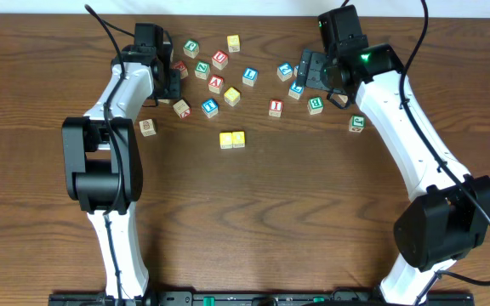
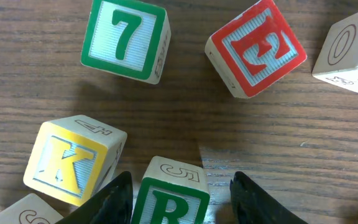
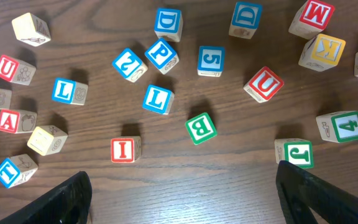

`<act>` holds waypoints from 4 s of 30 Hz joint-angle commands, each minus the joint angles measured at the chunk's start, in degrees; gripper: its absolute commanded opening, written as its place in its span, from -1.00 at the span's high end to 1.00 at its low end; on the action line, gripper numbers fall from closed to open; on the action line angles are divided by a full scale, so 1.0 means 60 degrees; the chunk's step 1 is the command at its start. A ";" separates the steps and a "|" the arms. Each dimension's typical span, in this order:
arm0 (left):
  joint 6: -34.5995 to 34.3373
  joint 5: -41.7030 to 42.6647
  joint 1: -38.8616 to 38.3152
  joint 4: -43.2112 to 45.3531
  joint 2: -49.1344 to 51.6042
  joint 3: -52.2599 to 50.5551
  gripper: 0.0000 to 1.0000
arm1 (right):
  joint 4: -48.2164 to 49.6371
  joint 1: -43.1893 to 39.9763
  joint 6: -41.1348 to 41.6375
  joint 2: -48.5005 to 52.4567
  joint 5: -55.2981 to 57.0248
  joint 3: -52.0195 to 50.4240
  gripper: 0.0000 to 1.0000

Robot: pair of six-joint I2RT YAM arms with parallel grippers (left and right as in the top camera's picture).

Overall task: Spell out CORL
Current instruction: 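Lower the left gripper and close it on the green R block, then lift the R block and carry it right of the O block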

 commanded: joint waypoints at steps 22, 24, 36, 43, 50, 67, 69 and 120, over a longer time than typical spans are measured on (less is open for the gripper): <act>-0.0532 -0.0124 0.0036 -0.0270 0.0069 -0.0025 0.35 | -0.0102 0.0047 -0.0146 -0.0113 0.0262 0.0113 -0.85; -0.0532 -0.0120 0.0036 -0.0280 0.0066 0.0047 0.36 | -0.0106 0.0047 -0.0146 -0.0113 0.0262 0.0113 -0.85; -0.0681 -0.0117 0.0033 -0.0463 -0.1038 0.0240 0.37 | -0.0106 0.0047 -0.0146 -0.0117 0.0331 0.0113 -0.86; -0.1209 -0.0004 -0.0306 -0.0954 -0.2215 0.0240 0.38 | -0.0076 0.0029 -0.0142 -0.0117 0.0506 0.0113 -0.83; -0.1945 0.0204 -0.1519 -0.2208 -0.2932 0.0240 0.38 | 0.0040 -0.0135 -0.0142 -0.0117 0.0499 0.0113 -0.86; -0.3799 0.0197 -0.4102 -0.2991 -0.2914 0.0040 0.38 | -0.0237 -0.1657 -0.0146 -0.0113 -0.0197 0.0113 -0.92; -0.3891 0.0197 -0.4266 -0.2885 -0.2903 0.0036 0.38 | -0.0339 -0.1781 -0.0146 -0.0113 -0.0197 0.0113 -0.93; -0.5461 -0.0841 -0.5213 -0.2240 -0.0357 -0.0266 0.40 | -0.1009 -0.1891 -0.0401 -0.0113 -0.0178 0.0113 -0.97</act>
